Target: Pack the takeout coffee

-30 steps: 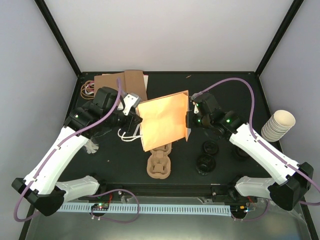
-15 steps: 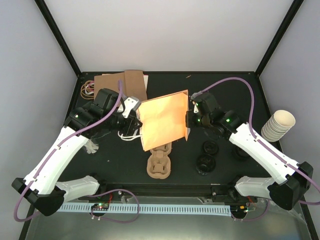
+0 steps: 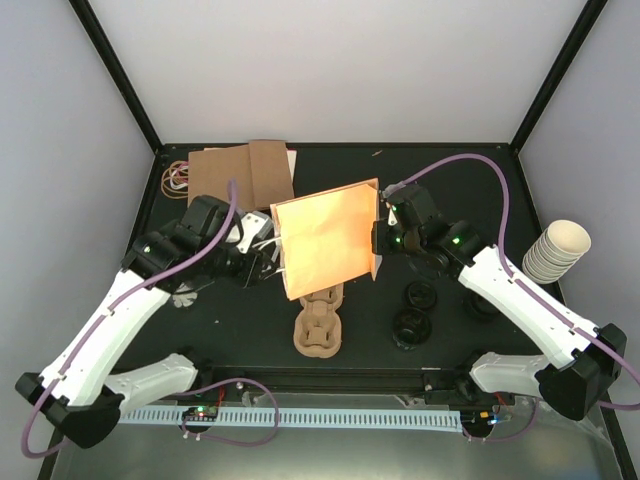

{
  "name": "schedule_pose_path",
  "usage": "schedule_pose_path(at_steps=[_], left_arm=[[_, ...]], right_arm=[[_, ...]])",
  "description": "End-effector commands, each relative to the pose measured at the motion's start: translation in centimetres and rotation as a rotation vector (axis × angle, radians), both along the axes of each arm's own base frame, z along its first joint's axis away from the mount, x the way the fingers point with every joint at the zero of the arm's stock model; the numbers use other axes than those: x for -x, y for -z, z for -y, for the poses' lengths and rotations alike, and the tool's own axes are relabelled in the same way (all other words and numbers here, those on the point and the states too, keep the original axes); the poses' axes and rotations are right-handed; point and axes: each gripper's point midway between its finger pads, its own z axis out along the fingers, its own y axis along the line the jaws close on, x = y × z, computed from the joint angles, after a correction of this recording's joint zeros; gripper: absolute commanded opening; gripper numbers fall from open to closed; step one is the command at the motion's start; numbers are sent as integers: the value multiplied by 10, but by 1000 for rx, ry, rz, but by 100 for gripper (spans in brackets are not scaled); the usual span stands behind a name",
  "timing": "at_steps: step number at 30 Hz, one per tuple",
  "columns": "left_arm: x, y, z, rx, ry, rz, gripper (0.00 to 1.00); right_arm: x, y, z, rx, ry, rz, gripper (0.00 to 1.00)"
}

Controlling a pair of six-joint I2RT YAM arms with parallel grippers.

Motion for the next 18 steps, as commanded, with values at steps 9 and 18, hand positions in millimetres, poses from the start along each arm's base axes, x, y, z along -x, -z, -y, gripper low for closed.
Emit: schedule_pose_path(at_steps=[9, 18], left_arm=[[9, -19, -3, 199, -98, 98, 35], [11, -18, -3, 226, -118, 86, 34]], right_arm=[[-6, -18, 0, -25, 17, 39, 1], [-5, -17, 2, -23, 21, 37, 1]])
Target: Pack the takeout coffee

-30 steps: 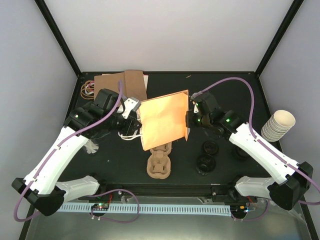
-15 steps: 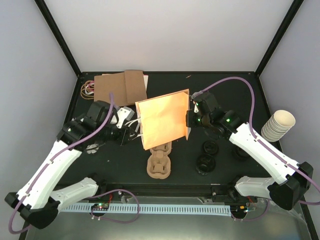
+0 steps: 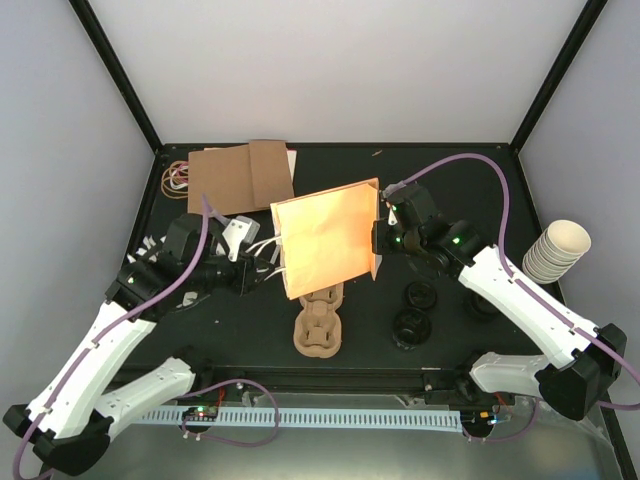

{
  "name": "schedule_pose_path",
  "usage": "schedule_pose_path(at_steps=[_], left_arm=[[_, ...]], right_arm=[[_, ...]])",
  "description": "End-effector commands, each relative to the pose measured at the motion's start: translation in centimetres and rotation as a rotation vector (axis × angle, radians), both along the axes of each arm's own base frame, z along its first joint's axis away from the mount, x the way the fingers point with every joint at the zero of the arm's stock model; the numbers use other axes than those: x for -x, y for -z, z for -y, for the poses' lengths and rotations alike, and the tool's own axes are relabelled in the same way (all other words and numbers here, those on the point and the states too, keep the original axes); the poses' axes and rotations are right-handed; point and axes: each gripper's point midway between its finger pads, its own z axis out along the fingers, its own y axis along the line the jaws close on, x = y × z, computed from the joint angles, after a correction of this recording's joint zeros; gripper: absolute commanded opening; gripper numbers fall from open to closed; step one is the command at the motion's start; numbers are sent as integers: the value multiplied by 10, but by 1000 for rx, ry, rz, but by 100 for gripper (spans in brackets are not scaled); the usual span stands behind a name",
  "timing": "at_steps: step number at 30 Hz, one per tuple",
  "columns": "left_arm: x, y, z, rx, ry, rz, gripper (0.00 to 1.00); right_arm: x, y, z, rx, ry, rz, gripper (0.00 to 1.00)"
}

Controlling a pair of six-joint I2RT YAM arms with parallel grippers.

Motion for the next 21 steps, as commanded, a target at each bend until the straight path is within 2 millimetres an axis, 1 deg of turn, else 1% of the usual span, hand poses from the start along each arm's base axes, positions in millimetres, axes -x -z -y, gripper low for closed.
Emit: schedule_pose_path(at_steps=[1, 10, 17, 21], left_arm=[[-1, -7, 2, 48, -14, 8, 34], [6, 0, -4, 58, -37, 0, 37], [6, -2, -11, 66, -65, 19, 35], [4, -4, -11, 76, -75, 29, 31]], right_arm=[[-4, -15, 1, -25, 14, 32, 1], [-4, -17, 2, -24, 22, 37, 1], [-3, -17, 2, -25, 18, 35, 1], [-3, -17, 2, -28, 15, 33, 1]])
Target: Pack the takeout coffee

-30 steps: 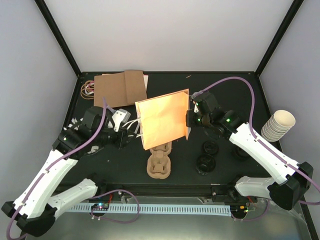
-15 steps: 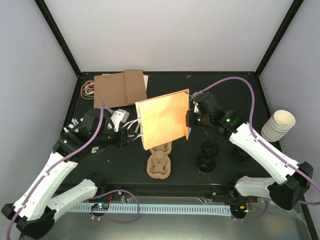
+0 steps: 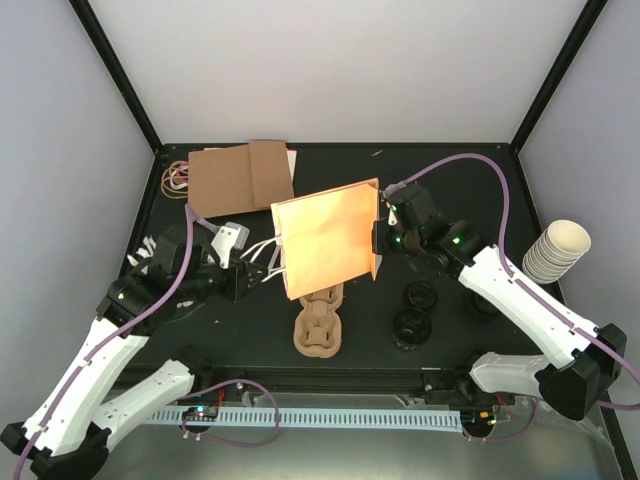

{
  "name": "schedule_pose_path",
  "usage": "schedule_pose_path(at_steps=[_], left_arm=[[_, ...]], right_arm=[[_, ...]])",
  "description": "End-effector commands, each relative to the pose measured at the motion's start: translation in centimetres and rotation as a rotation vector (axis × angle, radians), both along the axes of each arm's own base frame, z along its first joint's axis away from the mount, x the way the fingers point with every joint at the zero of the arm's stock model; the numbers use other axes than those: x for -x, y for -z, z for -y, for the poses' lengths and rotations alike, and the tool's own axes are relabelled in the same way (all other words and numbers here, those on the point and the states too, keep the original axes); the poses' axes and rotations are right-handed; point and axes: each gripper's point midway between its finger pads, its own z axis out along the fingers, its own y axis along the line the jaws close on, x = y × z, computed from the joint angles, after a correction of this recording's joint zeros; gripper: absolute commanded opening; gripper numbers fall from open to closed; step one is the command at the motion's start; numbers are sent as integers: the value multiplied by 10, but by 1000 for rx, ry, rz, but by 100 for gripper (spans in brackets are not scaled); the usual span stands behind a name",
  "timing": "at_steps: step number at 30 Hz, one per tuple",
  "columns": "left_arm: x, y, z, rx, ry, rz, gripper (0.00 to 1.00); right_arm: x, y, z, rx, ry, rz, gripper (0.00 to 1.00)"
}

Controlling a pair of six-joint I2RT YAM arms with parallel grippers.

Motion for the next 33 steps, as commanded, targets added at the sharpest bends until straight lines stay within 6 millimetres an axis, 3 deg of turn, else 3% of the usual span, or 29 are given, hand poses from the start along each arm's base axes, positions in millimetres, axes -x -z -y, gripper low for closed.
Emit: schedule_pose_path(at_steps=[1, 29, 33], left_arm=[[-6, -8, -1, 28, -26, 27, 30], [-1, -6, -24, -54, -106, 21, 20], [-3, -4, -29, -80, -128, 19, 3]], right_arm=[[-3, -17, 1, -31, 14, 35, 1], [-5, -16, 2, -22, 20, 35, 1], [-5, -16, 2, -20, 20, 36, 1]])
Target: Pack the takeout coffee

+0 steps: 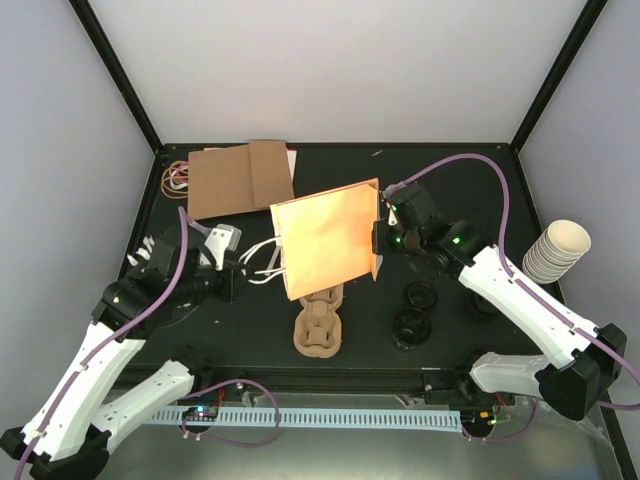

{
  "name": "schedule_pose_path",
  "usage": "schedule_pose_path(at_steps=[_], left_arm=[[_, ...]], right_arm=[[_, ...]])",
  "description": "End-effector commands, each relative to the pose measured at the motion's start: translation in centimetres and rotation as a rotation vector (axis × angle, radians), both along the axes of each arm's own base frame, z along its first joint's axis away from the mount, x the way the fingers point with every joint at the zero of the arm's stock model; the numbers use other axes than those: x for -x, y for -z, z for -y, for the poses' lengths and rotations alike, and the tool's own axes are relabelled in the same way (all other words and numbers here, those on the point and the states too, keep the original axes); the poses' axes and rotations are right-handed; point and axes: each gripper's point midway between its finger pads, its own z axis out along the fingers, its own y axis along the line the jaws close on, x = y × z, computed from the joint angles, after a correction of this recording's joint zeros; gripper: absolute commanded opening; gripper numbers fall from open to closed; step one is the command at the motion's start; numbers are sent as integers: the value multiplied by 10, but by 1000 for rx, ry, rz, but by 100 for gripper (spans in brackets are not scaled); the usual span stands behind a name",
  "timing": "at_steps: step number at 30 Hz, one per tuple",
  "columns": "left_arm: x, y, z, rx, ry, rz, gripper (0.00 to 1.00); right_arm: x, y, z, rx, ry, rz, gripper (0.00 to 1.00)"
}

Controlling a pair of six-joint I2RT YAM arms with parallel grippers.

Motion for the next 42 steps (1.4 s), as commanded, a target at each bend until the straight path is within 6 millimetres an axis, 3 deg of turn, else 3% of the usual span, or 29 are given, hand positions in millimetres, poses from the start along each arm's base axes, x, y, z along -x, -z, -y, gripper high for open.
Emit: schedule_pose_path(at_steps=[1, 10, 18, 26, 42], left_arm=[[-2, -10, -11, -29, -48, 22, 2], [-21, -10, -9, -70, -53, 6, 1], [-43, -13, -23, -92, -95, -3, 1], [-63, -10, -43, -81, -151, -13, 1], [-89, -25, -68, -103, -251, 14, 2]], right_arm=[[-6, -16, 1, -20, 20, 39, 1], [-1, -12, 0, -15, -53, 59, 1], [14, -19, -13, -206, -229, 47, 2], [10, -22, 3, -301, -229, 51, 3], [5, 0, 18, -364, -210, -6, 3]])
